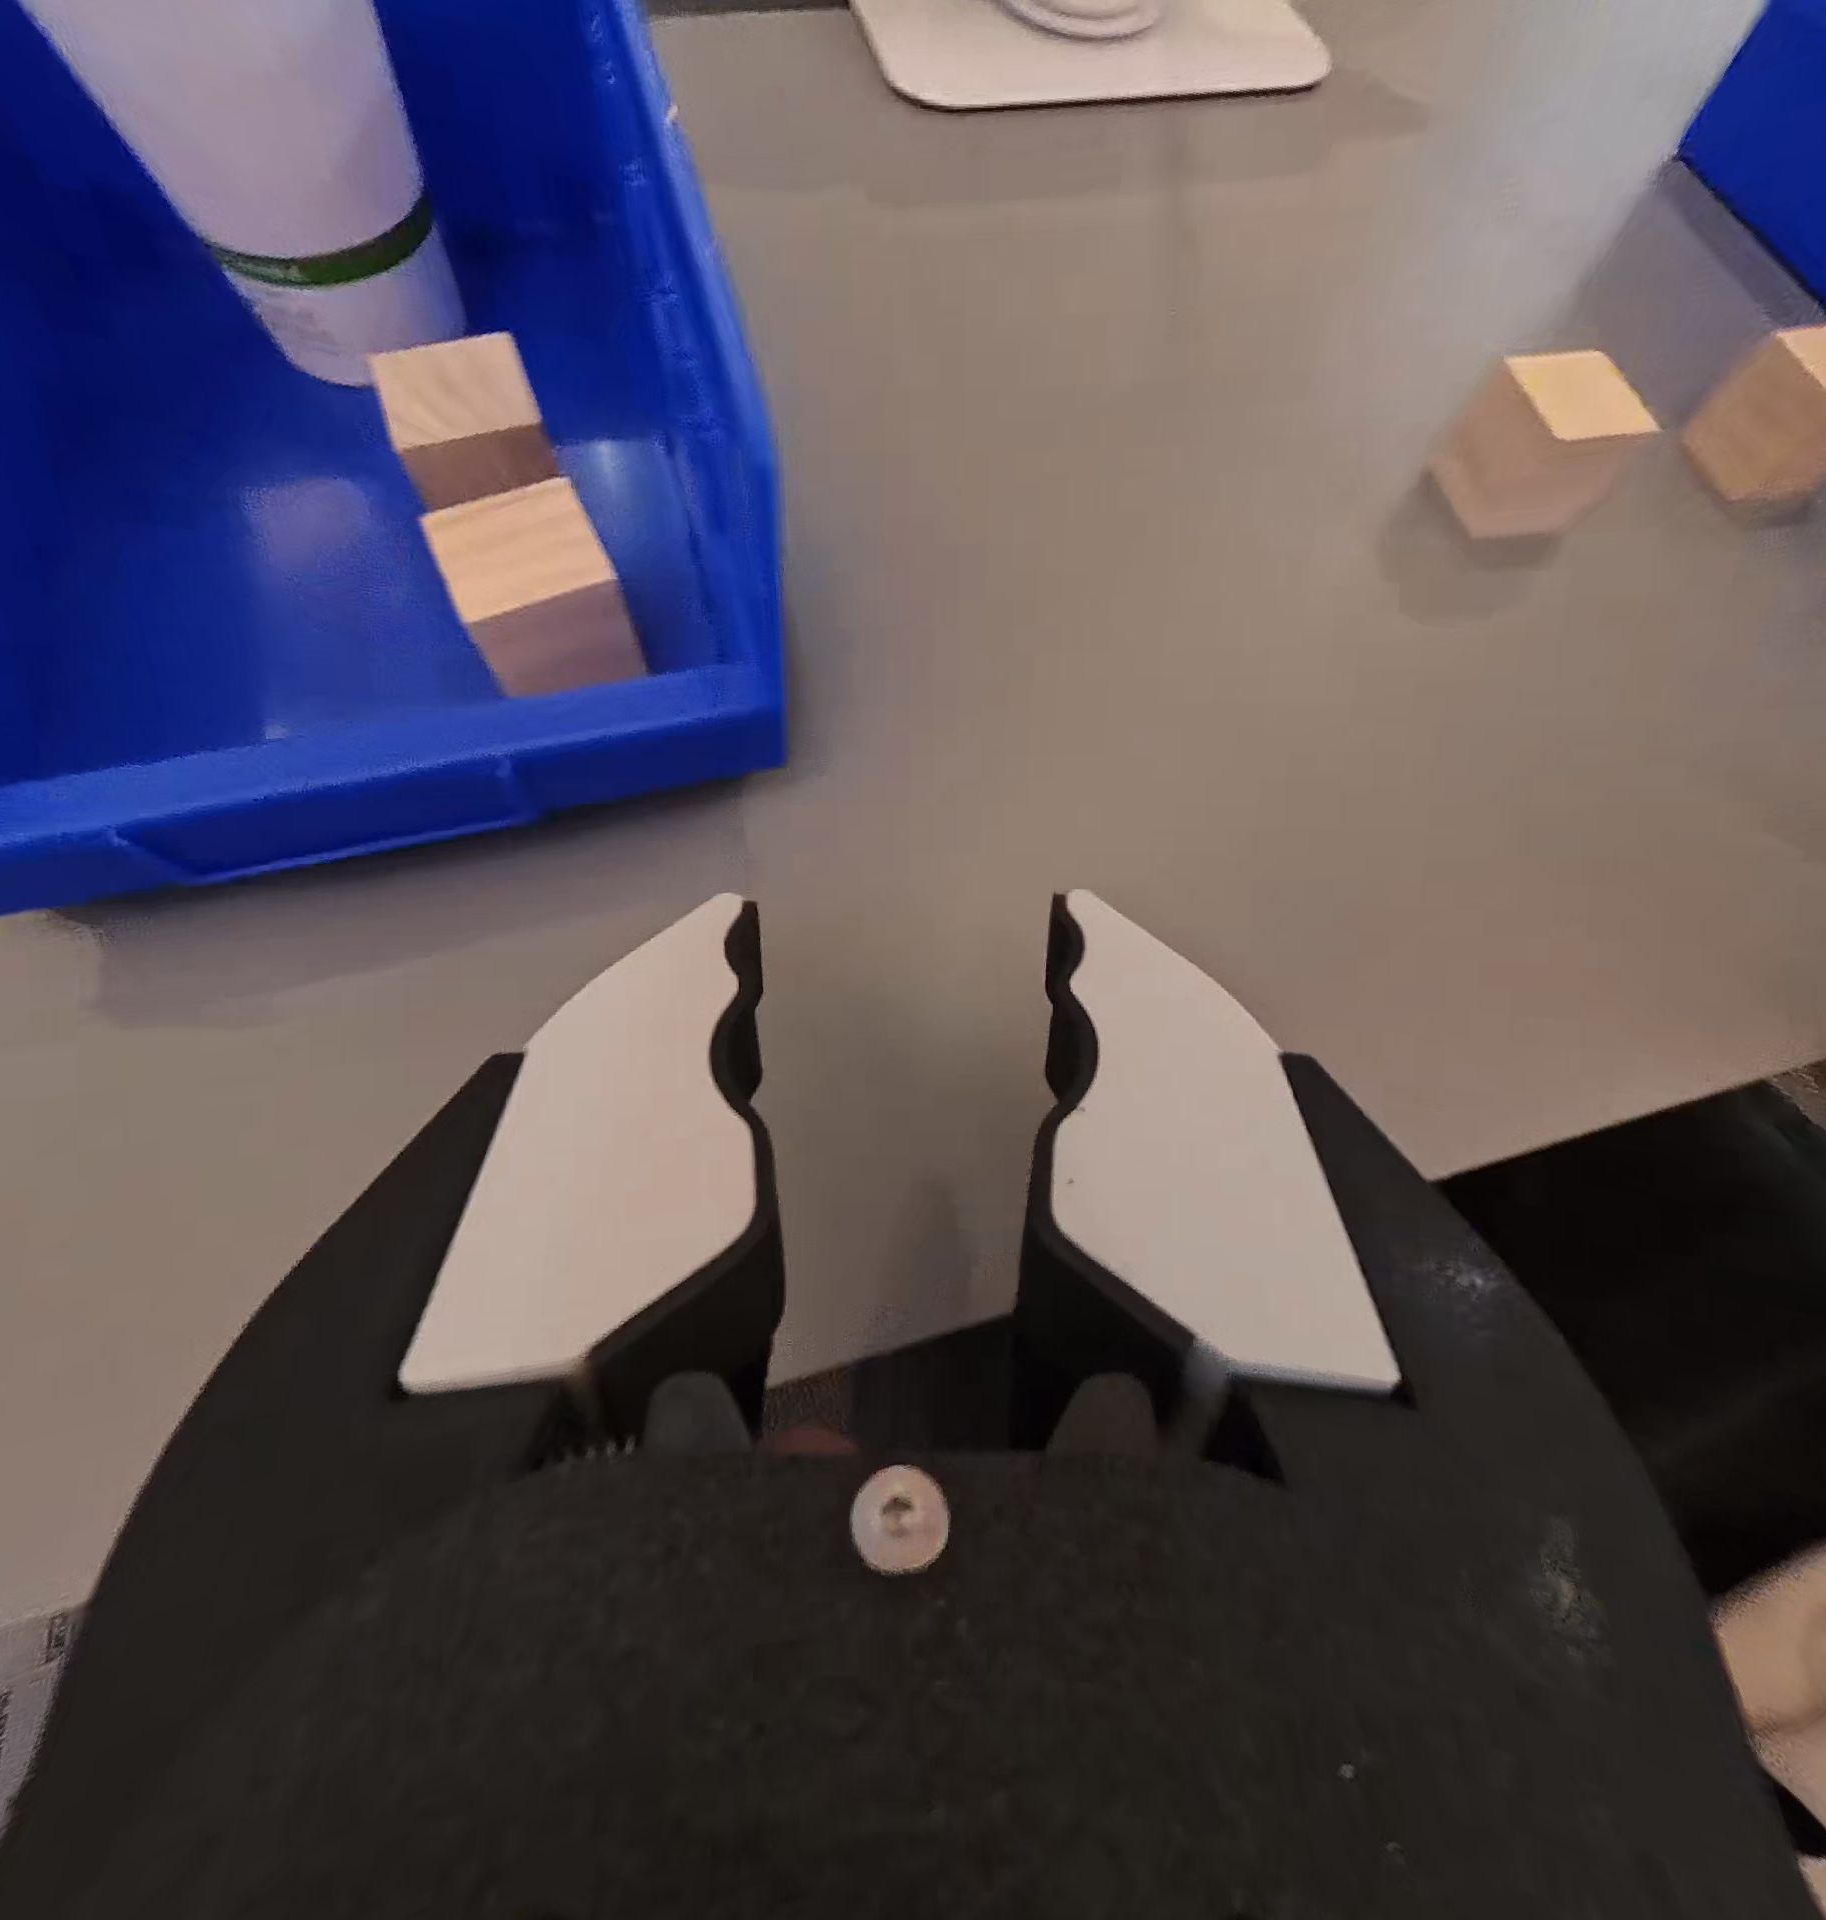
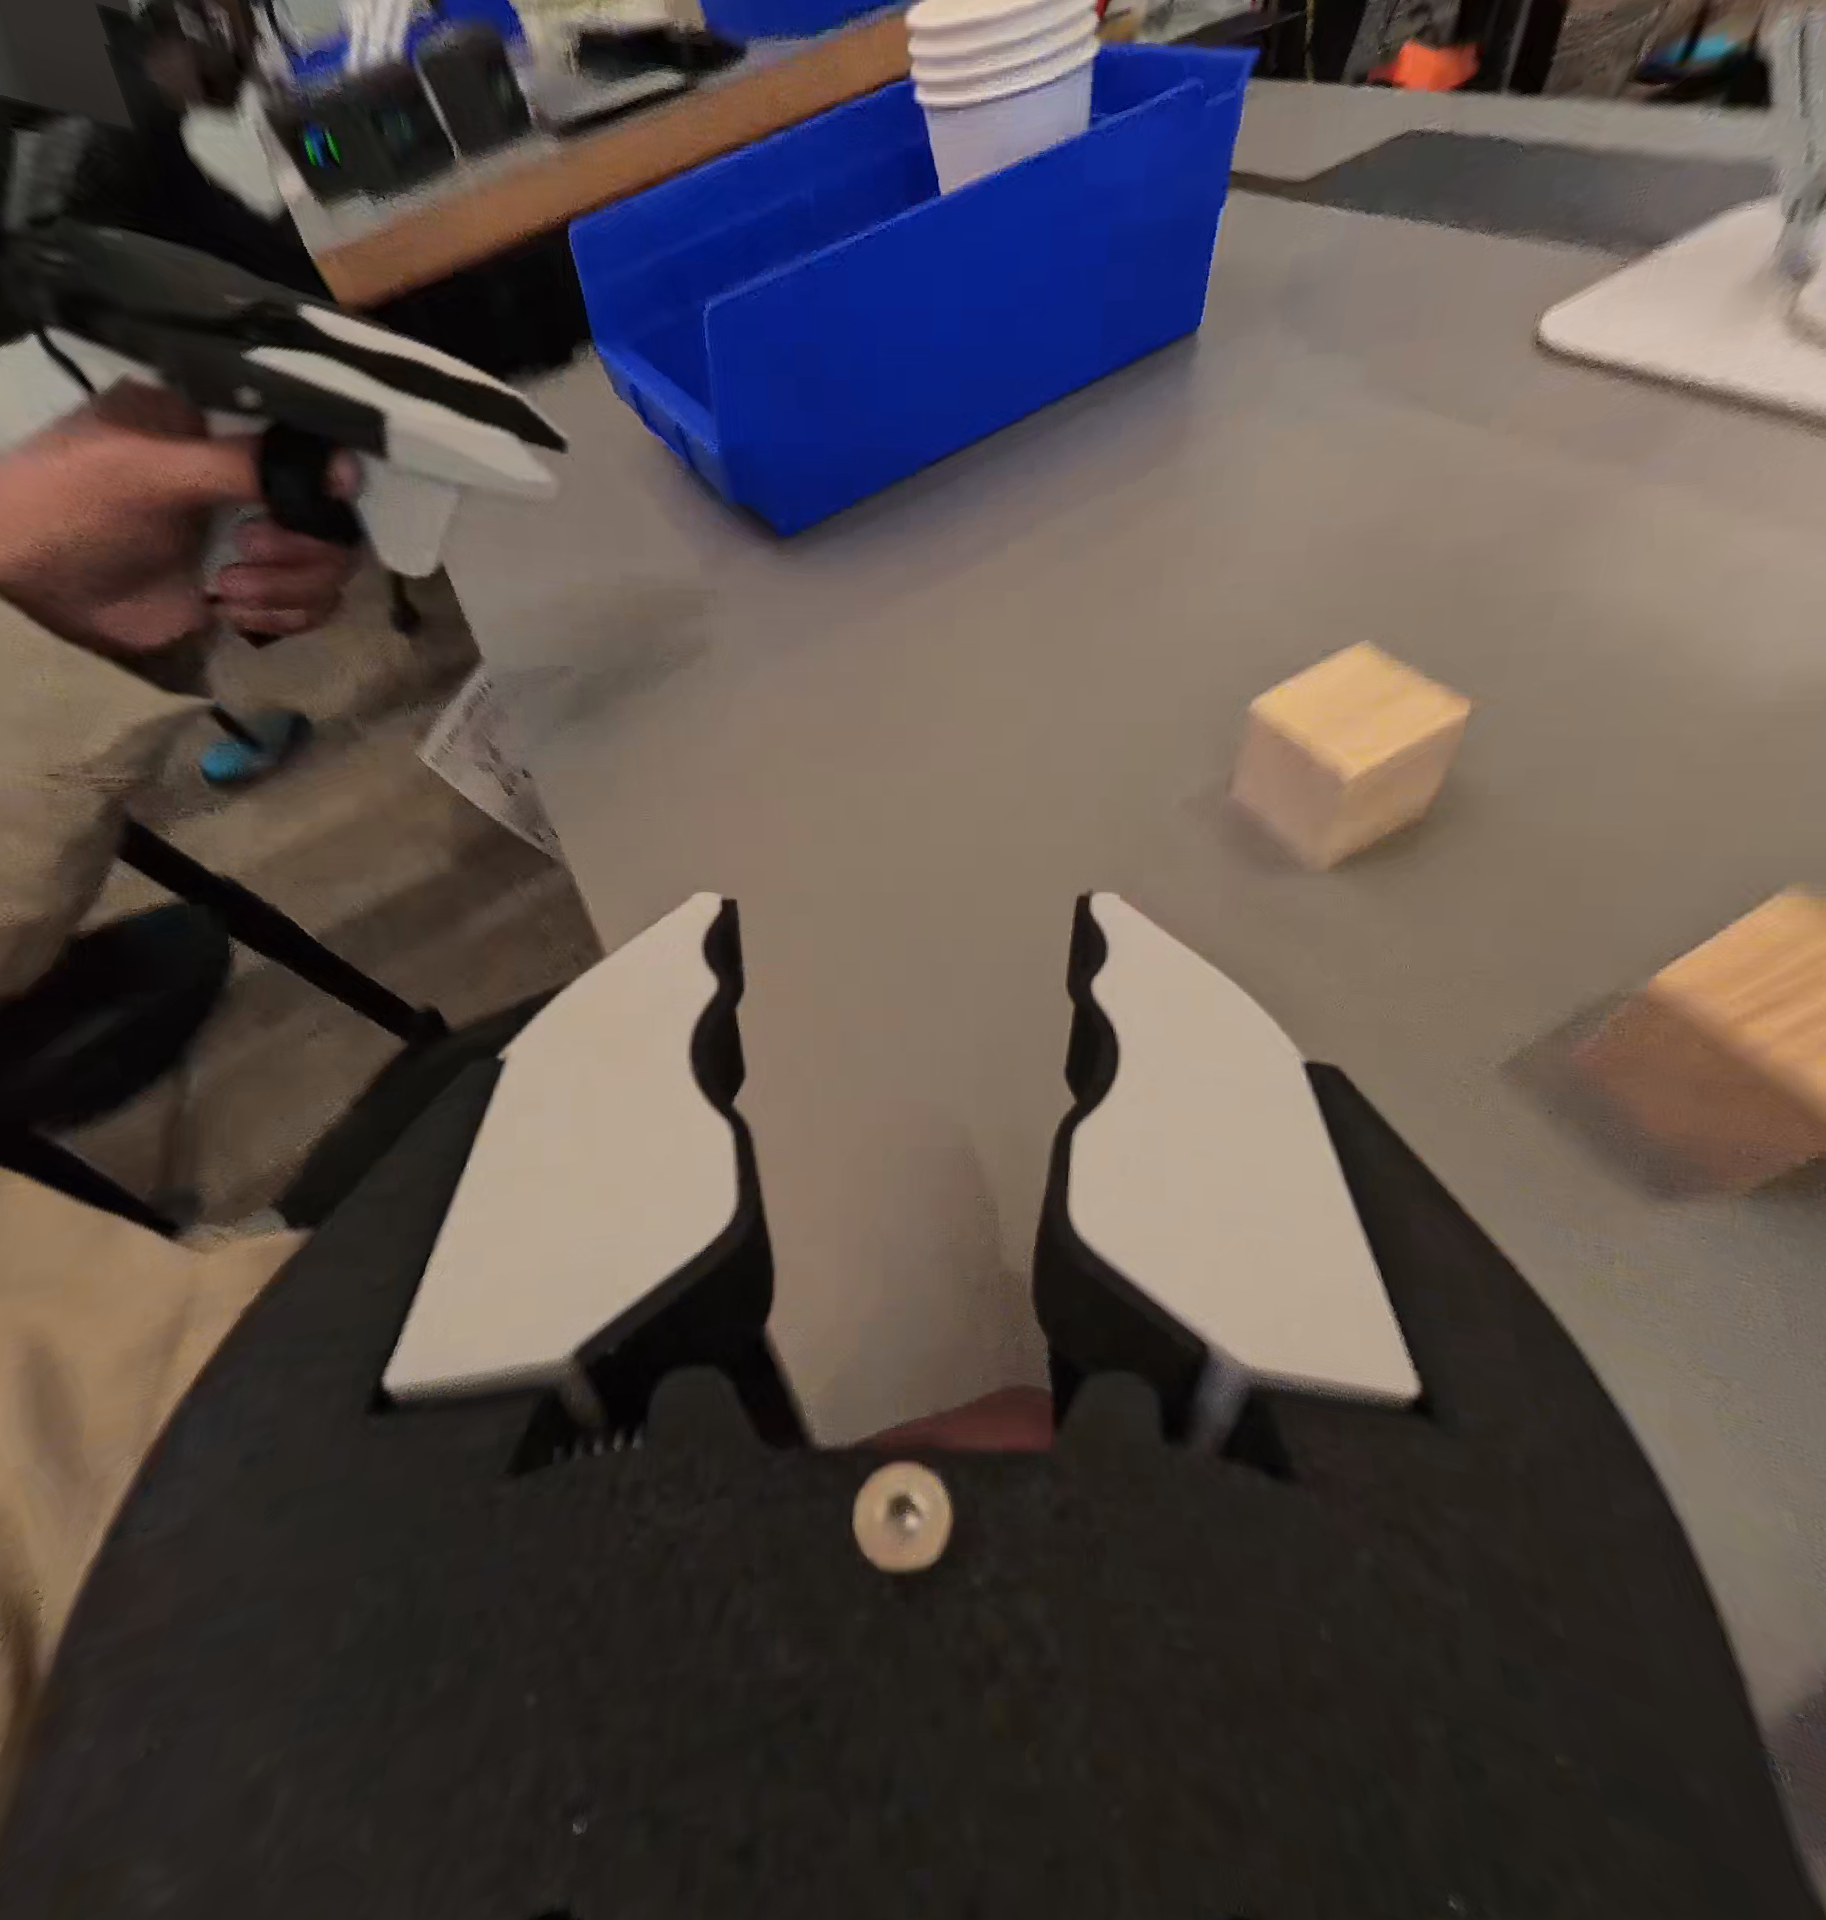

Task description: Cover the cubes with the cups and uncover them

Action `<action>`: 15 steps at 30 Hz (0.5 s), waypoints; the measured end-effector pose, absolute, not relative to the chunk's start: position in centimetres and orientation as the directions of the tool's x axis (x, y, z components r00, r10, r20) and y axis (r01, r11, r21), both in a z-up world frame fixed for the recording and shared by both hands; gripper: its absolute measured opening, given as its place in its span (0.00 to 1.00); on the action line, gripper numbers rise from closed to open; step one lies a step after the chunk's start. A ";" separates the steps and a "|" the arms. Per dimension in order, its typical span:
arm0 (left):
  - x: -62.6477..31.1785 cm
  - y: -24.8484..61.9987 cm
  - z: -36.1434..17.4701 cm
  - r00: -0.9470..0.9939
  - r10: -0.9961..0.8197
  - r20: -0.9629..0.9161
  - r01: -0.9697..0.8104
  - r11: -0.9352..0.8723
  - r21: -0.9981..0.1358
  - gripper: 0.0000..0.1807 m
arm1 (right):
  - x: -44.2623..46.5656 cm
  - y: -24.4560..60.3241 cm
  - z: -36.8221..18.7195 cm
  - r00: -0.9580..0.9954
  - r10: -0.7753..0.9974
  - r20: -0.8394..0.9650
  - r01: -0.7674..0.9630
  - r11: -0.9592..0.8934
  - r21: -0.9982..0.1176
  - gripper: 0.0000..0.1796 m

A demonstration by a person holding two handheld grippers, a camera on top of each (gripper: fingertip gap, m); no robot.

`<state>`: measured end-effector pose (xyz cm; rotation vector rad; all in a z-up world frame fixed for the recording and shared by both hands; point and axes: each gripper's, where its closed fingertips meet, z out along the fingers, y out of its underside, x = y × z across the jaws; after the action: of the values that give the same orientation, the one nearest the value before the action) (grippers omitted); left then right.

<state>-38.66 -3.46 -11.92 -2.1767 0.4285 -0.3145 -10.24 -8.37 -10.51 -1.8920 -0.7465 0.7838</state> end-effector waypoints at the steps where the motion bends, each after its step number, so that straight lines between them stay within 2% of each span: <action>1: -39.2 -2.5 -11.9 0.906 -0.414 0.086 -0.194 -0.587 -0.786 0.29 | -10.4 -9.2 -11.3 0.622 0.743 -0.250 0.127 -0.410 -0.903 0.33; 4: -41.9 1.8 -11.6 0.946 -0.323 0.039 -0.190 -0.647 -0.738 0.32 | -10.9 -11.0 -11.8 0.600 0.732 -0.324 0.037 -0.429 -0.903 0.32; 8: -43.8 7.1 -11.5 0.974 -0.223 0.038 -0.140 -0.726 -0.673 0.34 | -10.7 -11.5 -12.8 0.616 0.743 -0.260 0.119 -0.414 -0.903 0.32; 15: -43.0 11.5 -15.8 0.973 -0.229 0.025 -0.191 -0.864 -0.465 0.35 | -11.2 -12.5 -12.9 0.559 0.783 -0.273 0.142 -0.415 -0.899 0.33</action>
<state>-43.02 11.53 -15.75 -2.6445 0.2985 -0.1084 -11.18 -12.51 -12.88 -1.8841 -0.7520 0.8866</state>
